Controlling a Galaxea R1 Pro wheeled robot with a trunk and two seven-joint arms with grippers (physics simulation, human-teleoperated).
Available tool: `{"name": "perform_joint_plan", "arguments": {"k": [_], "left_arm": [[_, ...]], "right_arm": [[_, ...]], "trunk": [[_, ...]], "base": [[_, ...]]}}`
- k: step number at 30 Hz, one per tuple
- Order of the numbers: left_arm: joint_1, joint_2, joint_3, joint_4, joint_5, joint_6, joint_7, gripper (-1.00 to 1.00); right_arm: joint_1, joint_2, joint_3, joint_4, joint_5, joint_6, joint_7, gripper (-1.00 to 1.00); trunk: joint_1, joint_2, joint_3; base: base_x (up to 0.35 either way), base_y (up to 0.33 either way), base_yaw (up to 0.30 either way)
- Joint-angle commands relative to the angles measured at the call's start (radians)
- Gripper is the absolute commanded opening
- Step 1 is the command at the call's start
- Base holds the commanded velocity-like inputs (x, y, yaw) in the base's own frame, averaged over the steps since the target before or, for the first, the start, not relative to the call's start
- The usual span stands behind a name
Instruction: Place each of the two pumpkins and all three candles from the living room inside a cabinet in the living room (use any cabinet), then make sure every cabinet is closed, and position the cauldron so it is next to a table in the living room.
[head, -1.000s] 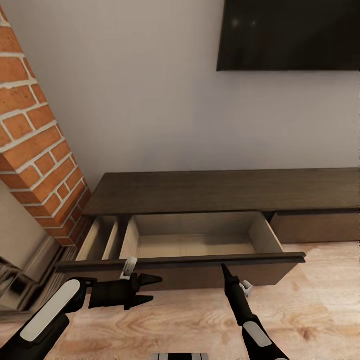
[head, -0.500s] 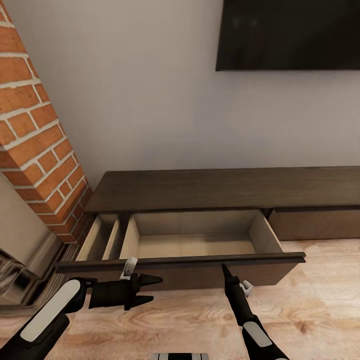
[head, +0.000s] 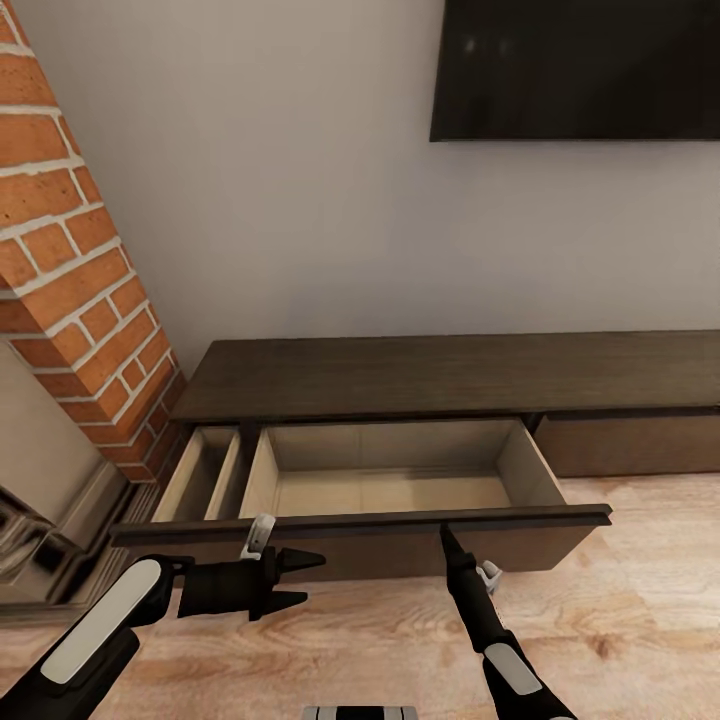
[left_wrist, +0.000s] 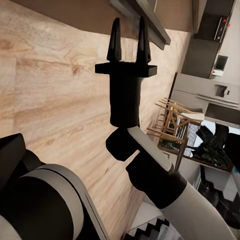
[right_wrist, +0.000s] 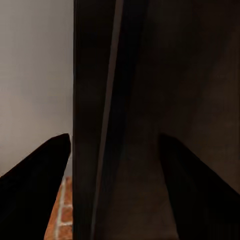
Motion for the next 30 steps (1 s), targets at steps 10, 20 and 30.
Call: {"name": "perform_joint_plan", "arguments": {"k": [10,20,30], "left_arm": [[-0.001,0.000,-0.002,-0.001,0.011,0.001,0.010,1.00],[-0.001,0.000,-0.002,-0.001,0.011,0.000,0.010,1.00],[-0.001,0.000,0.001,0.000,0.004,-0.015,0.020,1.00]], "right_arm": [[-0.001,0.000,0.001,0.001,-0.007,0.001,0.002,1.00],[-0.002,-0.001,0.042,0.001,-0.003,0.048,-0.028,1.00],[-0.022,-0.020,0.115,-0.028,-0.009,0.327,-0.368,1.00]], "trunk": [[0.000,0.000,-0.001],[0.000,0.000,-0.001],[-0.004,0.007,0.002]], "base": [[-0.114,0.000,0.000],[-0.287,0.000,0.000],[-0.121,0.000,0.000]]}}
